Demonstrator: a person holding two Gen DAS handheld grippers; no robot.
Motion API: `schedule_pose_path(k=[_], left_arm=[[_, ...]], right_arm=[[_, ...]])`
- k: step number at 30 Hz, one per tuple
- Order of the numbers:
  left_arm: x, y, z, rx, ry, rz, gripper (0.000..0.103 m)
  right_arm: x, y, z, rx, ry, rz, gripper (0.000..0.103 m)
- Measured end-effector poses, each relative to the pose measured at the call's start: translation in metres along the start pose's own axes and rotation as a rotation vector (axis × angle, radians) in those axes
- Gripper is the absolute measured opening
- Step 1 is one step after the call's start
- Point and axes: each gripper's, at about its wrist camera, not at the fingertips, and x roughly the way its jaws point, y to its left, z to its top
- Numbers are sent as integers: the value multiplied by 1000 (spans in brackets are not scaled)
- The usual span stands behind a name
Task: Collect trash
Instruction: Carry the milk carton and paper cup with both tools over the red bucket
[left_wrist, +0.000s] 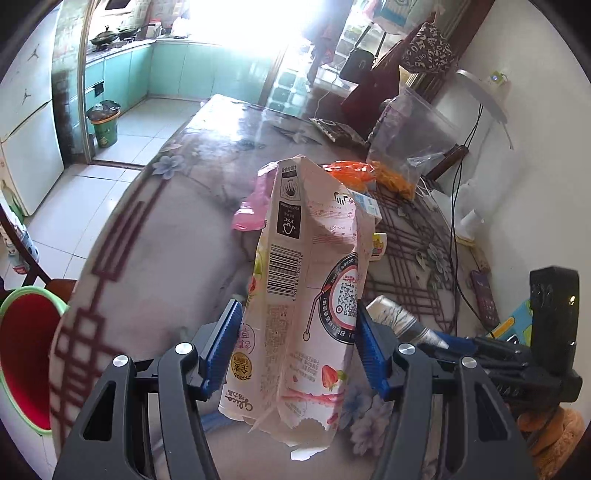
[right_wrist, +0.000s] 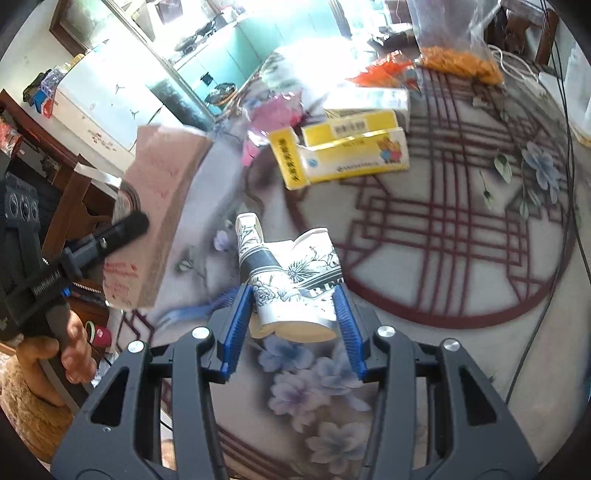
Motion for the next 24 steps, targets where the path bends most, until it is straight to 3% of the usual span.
schedule_pose_path(k=[4, 24], left_arm=[[-9, 29, -6, -21, 9, -4, 57], [-45, 120, -7, -26, 1, -39, 57]], right_arm=[[-3, 23, 1, 29, -59, -8, 45], [16, 123, -6, 15, -92, -23, 45]])
